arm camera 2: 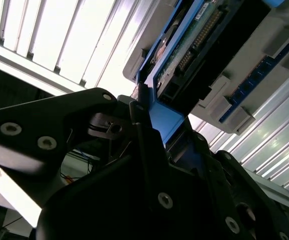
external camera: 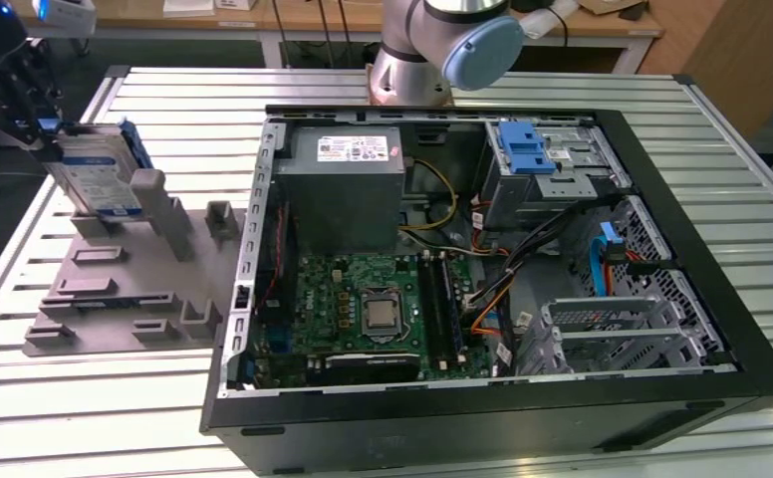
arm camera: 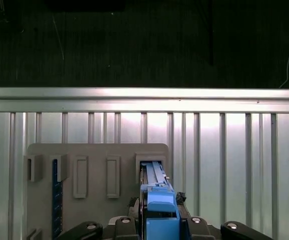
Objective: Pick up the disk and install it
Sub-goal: 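Pick up the disk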
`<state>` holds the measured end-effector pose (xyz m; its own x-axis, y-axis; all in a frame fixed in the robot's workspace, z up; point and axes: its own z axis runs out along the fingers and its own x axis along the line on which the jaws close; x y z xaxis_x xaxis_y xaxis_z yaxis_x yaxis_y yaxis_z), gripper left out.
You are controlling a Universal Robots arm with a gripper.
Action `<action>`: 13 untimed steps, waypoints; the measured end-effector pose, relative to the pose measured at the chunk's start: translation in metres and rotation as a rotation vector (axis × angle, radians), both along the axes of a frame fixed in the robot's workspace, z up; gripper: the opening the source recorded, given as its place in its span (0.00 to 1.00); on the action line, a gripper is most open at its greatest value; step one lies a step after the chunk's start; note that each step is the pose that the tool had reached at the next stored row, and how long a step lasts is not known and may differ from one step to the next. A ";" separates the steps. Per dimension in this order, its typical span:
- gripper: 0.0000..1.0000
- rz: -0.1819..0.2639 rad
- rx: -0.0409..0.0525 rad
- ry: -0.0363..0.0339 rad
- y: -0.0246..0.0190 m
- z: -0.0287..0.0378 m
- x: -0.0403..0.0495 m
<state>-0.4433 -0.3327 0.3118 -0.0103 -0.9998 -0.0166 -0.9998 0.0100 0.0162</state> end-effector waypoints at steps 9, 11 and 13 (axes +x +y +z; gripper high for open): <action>0.36 0.000 0.0001 -0.0002 0.0001 0.0028 0.0000; 0.36 0.000 0.0001 -0.0002 0.0001 0.0032 0.0000; 0.36 0.000 0.0001 -0.0002 0.0001 0.0036 0.0000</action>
<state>-0.4433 -0.3326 0.3154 -0.0103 -0.9998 -0.0167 -0.9998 0.0100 0.0160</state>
